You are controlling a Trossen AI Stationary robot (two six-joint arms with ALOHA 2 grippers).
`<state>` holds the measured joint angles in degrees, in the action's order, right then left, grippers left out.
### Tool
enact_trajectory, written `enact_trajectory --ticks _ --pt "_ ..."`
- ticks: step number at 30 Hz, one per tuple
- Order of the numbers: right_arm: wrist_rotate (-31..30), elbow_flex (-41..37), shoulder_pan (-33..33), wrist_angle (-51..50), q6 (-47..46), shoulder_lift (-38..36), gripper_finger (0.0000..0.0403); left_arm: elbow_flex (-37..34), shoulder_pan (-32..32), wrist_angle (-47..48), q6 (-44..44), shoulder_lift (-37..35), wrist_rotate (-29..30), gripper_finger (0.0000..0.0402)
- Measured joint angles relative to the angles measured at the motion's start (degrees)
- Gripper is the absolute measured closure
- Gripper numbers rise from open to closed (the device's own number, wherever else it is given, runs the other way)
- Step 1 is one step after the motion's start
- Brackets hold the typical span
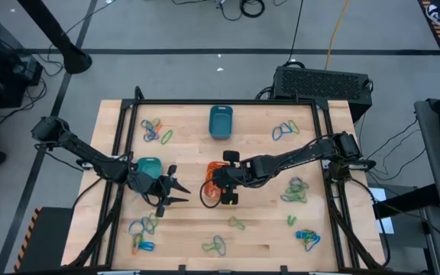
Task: Sort rubber bands into baskets
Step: Put the orange rubber band into the orange bin
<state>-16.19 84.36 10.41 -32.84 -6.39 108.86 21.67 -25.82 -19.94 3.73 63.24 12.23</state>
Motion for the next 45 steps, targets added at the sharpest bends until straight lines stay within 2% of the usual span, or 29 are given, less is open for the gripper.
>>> enact_trajectory --ticks 11,16,20,24,26,36,45 --pt "0.14 0.00 -0.27 2.22 0.51 0.00 0.0308 0.00 -0.01 -0.02 0.54 0.00 -0.02 0.0267" --pt "7.78 0.00 0.54 5.54 -0.01 0.00 0.0307 0.00 -0.01 0.07 4.86 0.00 -0.50 0.0267" --pt "12.37 0.00 1.41 7.79 0.00 0.00 0.0307 0.00 -0.23 2.42 10.61 -0.02 -7.30 0.0267" --pt "14.62 0.00 2.77 10.33 1.11 0.00 0.0307 0.97 -1.70 5.65 21.55 -0.09 -17.44 0.0267" --pt "15.04 0.00 3.72 11.86 2.36 0.00 0.0307 2.61 -3.25 10.35 27.53 -0.09 -20.11 0.0267" --pt "15.02 0.00 8.23 14.25 5.96 0.00 0.0307 16.42 -13.52 43.25 58.20 -0.07 -20.65 0.0267" --pt "15.02 0.00 10.33 12.84 10.51 0.02 0.0307 19.06 -28.08 45.87 89.98 4.23 -20.06 0.0267"
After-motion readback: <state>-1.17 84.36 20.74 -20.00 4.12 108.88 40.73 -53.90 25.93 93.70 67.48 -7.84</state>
